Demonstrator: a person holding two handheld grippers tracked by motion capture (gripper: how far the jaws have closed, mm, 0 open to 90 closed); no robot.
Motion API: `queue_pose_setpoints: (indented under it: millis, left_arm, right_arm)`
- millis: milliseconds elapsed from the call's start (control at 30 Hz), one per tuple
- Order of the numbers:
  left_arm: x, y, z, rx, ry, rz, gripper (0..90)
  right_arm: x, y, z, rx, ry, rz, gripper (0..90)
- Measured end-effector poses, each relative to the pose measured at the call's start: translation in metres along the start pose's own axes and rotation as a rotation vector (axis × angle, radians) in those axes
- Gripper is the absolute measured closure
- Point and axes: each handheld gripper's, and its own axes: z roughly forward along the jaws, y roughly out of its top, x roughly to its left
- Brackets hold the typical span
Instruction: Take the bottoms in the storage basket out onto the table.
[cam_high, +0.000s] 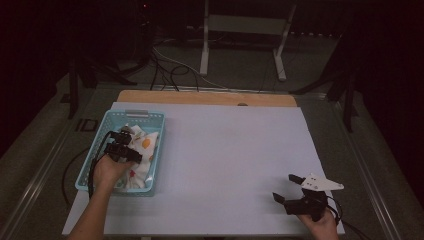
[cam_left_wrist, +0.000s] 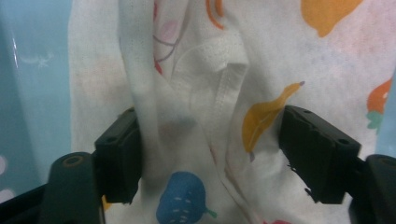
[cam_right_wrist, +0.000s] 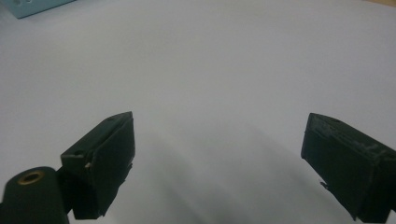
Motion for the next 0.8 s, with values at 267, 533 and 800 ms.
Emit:
queue_pose_setpoints:
  millis: [267,533,800]
  left_arm:
    - [0.001,-0.001,-0.004,-0.024,-0.006,0.008,59.9]
    - [0.008,-0.002,-0.006,-0.023,-0.057,-0.012,76.0]
    - [0.016,-0.006,-0.013,-0.065,-0.186,-0.061,78.9]
  right_arm:
    - [0.001,0.000,0.001,0.004,0.003,-0.006,9.9]
    - [0.000,-0.001,0.002,0.011,0.002,-0.002,9.9]
    - [-0.002,-0.001,0.002,0.012,0.001,0.006,9.9]
